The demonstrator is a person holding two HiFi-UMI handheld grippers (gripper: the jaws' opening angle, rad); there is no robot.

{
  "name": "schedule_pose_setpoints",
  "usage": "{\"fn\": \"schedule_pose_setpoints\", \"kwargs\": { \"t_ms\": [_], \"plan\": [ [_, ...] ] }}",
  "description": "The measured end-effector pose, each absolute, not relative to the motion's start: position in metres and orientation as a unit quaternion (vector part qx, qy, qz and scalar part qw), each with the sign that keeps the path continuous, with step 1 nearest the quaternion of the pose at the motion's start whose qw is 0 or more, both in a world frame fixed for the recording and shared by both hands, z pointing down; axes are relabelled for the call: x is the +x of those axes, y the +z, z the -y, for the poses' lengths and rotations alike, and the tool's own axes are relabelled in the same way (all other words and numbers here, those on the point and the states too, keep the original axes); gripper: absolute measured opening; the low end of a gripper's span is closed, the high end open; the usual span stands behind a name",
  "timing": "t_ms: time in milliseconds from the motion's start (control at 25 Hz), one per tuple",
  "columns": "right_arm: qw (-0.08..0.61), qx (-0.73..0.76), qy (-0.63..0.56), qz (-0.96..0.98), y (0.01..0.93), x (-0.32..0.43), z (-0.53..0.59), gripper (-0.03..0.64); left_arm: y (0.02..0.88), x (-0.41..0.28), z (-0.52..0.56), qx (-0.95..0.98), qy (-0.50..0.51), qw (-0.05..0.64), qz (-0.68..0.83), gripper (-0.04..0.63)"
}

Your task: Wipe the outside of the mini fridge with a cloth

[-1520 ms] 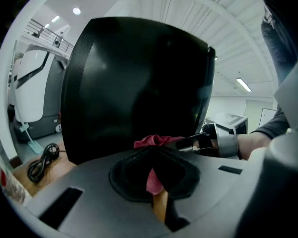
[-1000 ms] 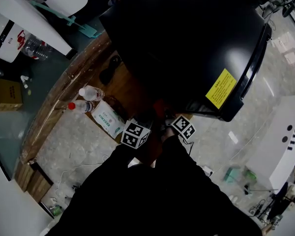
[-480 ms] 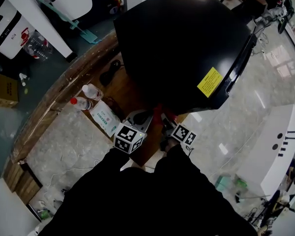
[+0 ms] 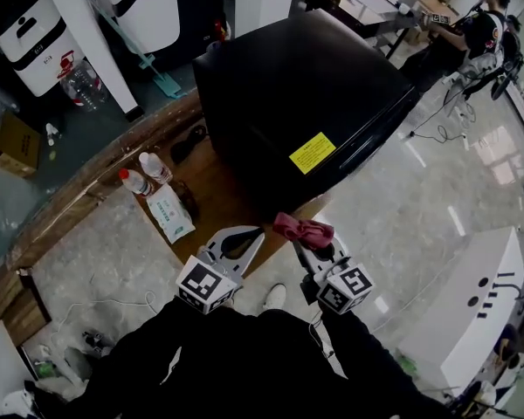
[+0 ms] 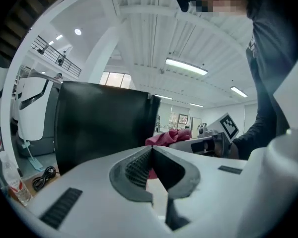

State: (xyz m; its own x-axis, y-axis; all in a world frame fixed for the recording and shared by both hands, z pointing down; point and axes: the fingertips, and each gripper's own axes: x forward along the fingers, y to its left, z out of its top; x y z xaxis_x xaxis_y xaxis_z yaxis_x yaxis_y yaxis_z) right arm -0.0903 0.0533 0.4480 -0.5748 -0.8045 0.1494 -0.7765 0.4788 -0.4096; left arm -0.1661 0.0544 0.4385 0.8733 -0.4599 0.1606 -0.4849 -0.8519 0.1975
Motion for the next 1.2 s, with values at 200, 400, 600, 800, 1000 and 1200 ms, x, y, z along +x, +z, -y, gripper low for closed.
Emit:
{"fn": "schedule_pose_setpoints", "kwargs": {
  "t_ms": [200,400,600,800,1000,1200],
  "plan": [
    [0.008,-0.426,-0.135,-0.894,0.391,-0.052,-0.087,0.08,0.401,-0.133,-0.096,0.957,0.029,0.092,0.274,0.005],
    [0.023,-0.397,-0.096,-0.912,0.359,-0.028,-0.126,0.08,0.385,-0.101,-0.131,0.95,0.024,0.065,0.304,0.005],
    [0.025,-0.387,-0.078,-0.919,0.352,-0.028,-0.136,0.08,0.369,-0.095,-0.138,0.948,0.012,0.049,0.315,0.005],
    [0.034,-0.389,-0.076,-0.917,0.347,-0.023,-0.141,0.08,0.362,-0.097,-0.148,0.943,0.007,0.04,0.332,0.005],
    [0.035,-0.39,-0.072,-0.917,0.345,-0.017,-0.145,0.078,0.359,-0.097,-0.157,0.94,0.004,0.036,0.34,0.005],
    [0.042,-0.386,-0.074,-0.919,0.343,-0.012,-0.148,0.078,0.359,-0.09,-0.159,0.939,0.006,0.031,0.342,0.005]
  ]
}}
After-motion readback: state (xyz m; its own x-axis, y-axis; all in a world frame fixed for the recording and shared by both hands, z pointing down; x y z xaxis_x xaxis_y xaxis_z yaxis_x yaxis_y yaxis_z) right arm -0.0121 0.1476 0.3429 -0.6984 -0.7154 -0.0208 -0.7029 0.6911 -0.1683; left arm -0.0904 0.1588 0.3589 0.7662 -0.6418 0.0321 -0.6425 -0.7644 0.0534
